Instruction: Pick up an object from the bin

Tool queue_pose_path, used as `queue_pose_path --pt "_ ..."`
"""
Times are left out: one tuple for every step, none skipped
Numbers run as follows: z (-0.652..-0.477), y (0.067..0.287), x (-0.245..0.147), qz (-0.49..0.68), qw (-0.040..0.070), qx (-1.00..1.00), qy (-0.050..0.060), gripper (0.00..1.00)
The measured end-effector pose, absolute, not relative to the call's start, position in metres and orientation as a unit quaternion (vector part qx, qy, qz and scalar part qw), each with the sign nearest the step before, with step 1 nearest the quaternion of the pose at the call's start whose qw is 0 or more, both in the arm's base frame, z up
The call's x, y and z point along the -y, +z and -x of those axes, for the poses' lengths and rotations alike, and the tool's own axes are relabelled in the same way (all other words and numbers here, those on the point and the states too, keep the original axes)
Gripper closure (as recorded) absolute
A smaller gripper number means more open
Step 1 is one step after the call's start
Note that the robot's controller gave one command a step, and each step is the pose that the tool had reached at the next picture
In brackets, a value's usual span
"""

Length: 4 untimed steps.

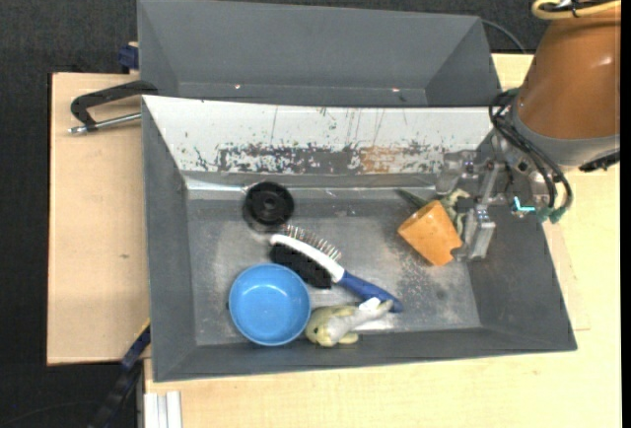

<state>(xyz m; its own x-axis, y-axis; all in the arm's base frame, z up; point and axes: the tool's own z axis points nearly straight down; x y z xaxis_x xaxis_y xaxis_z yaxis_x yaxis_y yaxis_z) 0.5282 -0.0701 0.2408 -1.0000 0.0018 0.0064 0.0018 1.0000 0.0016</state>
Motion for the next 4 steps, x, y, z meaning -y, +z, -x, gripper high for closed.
queue_pose_path --pt "-0.578 0.108 0.079 0.099 0.002 0.995 -0.001 0.00" --pt "-0.572 0.087 0.150 0.167 -0.005 0.986 -0.003 0.00" --pt "-0.578 0.094 0.151 0.166 -0.016 0.986 -0.001 1.00" --pt "-0.597 0.092 0.074 0.219 -0.004 0.976 -0.002 1.00"
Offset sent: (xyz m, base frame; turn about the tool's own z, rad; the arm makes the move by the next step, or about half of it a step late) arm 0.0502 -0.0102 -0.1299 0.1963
